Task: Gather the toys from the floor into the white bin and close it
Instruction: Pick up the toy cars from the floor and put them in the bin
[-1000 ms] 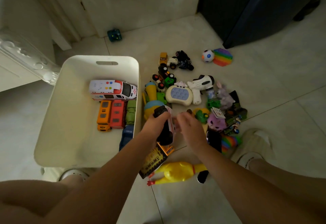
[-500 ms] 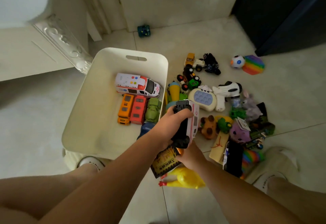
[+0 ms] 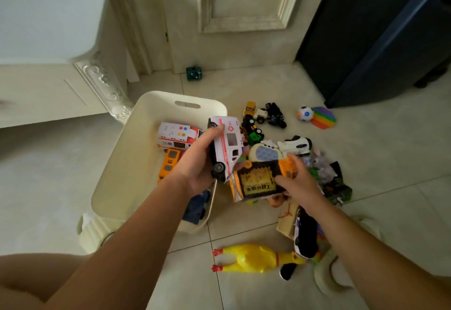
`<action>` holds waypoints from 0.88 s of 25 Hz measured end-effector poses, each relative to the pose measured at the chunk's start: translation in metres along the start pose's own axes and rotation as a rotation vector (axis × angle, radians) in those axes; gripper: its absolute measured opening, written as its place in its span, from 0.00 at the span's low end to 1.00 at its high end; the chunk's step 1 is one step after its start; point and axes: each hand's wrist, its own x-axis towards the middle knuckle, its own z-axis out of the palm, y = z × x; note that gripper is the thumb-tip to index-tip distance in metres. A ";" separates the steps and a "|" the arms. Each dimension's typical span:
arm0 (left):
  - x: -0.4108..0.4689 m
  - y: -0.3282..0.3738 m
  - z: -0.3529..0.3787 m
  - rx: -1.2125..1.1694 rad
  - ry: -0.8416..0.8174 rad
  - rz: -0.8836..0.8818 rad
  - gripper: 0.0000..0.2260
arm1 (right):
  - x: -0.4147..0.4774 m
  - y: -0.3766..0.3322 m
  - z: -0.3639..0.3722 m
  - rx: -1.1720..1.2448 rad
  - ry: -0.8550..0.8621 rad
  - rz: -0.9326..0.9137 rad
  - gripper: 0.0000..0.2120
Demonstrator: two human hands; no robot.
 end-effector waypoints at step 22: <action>-0.051 0.100 -0.160 -0.092 0.193 0.269 0.17 | 0.032 -0.118 0.300 -1.070 -0.300 -0.471 0.31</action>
